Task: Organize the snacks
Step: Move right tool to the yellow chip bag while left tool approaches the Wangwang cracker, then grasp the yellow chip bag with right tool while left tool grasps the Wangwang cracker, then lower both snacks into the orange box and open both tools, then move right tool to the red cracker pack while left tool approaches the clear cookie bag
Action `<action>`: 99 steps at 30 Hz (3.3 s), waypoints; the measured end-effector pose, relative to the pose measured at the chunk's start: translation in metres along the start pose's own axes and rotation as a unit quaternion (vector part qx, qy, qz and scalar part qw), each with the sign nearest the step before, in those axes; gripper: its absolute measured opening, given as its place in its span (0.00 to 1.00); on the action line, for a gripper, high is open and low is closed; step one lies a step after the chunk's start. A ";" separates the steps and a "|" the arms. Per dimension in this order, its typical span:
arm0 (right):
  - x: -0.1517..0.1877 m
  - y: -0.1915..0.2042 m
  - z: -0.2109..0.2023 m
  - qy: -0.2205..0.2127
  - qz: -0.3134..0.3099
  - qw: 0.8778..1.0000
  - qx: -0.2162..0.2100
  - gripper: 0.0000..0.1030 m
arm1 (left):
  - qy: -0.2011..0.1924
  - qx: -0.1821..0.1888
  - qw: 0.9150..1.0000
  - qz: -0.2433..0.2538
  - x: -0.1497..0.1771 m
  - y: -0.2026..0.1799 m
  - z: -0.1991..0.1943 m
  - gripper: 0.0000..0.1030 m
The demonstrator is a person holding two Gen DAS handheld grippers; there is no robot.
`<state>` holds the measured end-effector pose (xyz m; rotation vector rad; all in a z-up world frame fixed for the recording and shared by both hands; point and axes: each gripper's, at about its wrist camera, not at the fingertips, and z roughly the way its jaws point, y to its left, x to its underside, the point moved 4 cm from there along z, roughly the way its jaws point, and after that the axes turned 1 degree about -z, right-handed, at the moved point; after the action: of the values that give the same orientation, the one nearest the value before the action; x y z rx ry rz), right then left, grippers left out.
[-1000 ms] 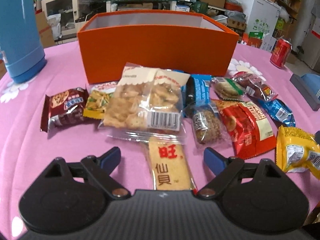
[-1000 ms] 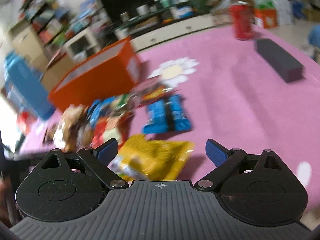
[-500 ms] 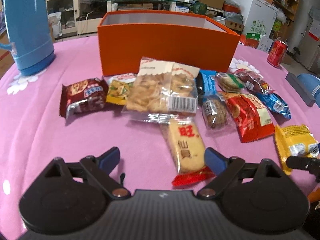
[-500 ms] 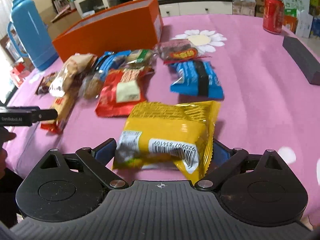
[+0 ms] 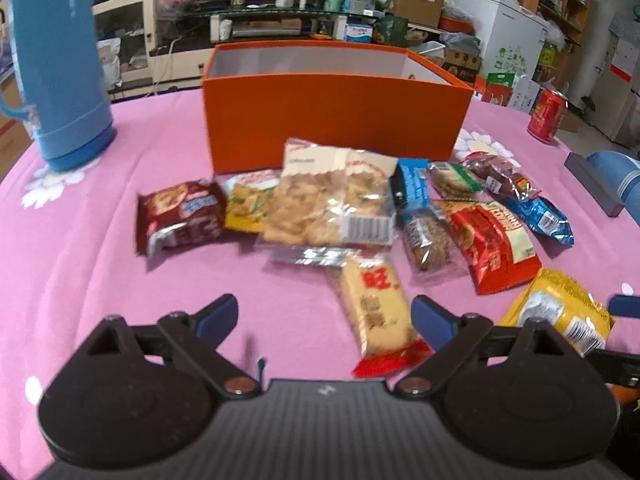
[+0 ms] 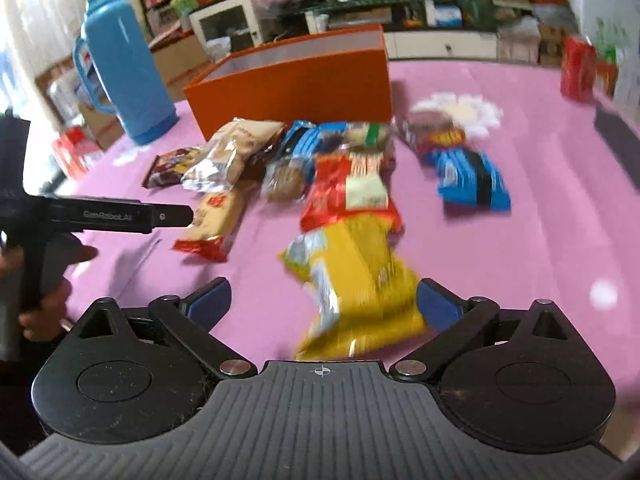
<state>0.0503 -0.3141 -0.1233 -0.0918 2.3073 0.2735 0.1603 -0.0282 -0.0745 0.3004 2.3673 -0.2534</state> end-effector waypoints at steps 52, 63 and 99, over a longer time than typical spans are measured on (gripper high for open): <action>-0.021 0.025 0.010 -0.039 -0.017 0.999 -0.034 0.30 | -0.024 0.019 1.000 0.001 -0.004 0.010 -0.047 0.34; -0.210 0.008 0.070 -0.146 -0.021 0.989 -0.013 0.29 | -0.108 0.027 0.993 -0.046 -0.178 0.028 0.030 0.34; -0.195 -0.007 0.069 -0.161 0.011 0.987 -0.010 0.73 | -0.056 -0.033 0.998 -0.002 -0.075 0.031 0.001 0.61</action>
<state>0.2340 -0.3096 -0.0274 -0.0294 1.9854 0.2991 0.2228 -0.0093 -0.0268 0.2430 2.2599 -0.1879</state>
